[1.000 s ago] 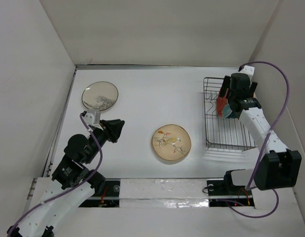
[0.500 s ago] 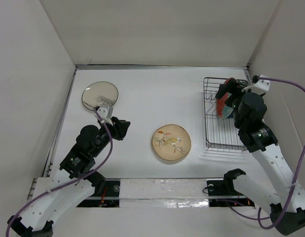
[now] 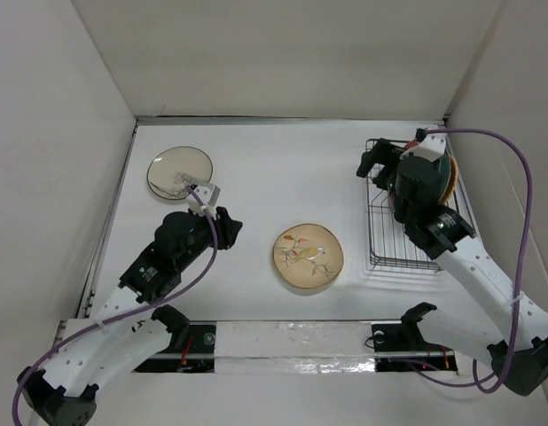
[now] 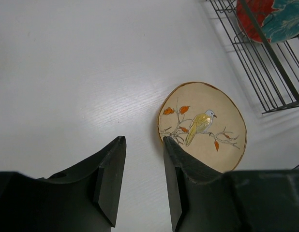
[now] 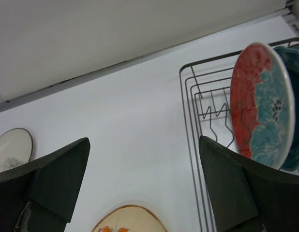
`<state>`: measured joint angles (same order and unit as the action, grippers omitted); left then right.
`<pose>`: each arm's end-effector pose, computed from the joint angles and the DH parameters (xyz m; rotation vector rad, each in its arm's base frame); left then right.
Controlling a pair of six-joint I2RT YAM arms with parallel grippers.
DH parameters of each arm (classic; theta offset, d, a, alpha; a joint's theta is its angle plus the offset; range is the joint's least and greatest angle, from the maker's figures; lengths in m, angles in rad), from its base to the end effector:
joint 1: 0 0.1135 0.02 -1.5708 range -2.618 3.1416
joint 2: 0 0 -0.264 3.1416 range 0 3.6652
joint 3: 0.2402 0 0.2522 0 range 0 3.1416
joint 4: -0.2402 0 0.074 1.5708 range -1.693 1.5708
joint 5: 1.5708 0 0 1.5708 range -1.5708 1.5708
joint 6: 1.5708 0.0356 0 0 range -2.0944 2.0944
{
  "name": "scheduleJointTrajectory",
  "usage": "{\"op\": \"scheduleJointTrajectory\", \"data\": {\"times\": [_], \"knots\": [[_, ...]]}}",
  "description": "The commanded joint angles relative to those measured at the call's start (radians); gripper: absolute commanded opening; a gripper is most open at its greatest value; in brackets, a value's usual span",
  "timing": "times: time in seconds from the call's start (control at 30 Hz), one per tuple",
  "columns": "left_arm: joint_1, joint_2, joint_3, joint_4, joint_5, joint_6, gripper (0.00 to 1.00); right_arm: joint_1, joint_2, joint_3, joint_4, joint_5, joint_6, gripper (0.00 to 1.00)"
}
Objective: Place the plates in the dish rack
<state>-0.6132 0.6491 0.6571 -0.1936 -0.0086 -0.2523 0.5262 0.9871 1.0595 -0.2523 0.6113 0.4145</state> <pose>0.1326 -0.0929 0.3148 0.3164 1.7700 -0.6186 0.1970 0.0908 0.3929 0.3446 1.6856 0.1613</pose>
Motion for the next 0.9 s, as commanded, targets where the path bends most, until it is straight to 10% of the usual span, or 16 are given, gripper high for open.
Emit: {"op": "scheduleJointTrajectory", "data": {"times": [0.0, 0.53, 0.63, 0.67, 0.73, 0.87], "knots": [[0.001, 0.003, 0.044, 0.005, 0.045, -0.007, 0.34, 0.056, 0.028, 0.098, -0.043, 0.074, 0.092, 1.00], [0.001, -0.026, 0.035, 0.006, 0.042, -0.019, 0.36, 0.307, 0.087, 0.254, -0.119, 0.291, 0.107, 0.98], [0.001, -0.016, 0.036, -0.001, 0.023, -0.024, 0.36, 0.307, 0.087, 0.241, -0.101, 0.277, 0.067, 0.71], [0.001, -0.013, 0.036, -0.001, 0.018, -0.025, 0.36, 0.307, 0.088, 0.240, -0.094, 0.268, 0.043, 0.36], [0.001, -0.008, 0.035, -0.001, 0.018, -0.025, 0.36, 0.316, 0.088, 0.237, -0.099, 0.234, 0.032, 0.06], [0.001, 0.006, 0.038, 0.000, 0.018, -0.038, 0.29, 0.343, 0.061, 0.174, -0.088, 0.134, 0.012, 0.00]]}}
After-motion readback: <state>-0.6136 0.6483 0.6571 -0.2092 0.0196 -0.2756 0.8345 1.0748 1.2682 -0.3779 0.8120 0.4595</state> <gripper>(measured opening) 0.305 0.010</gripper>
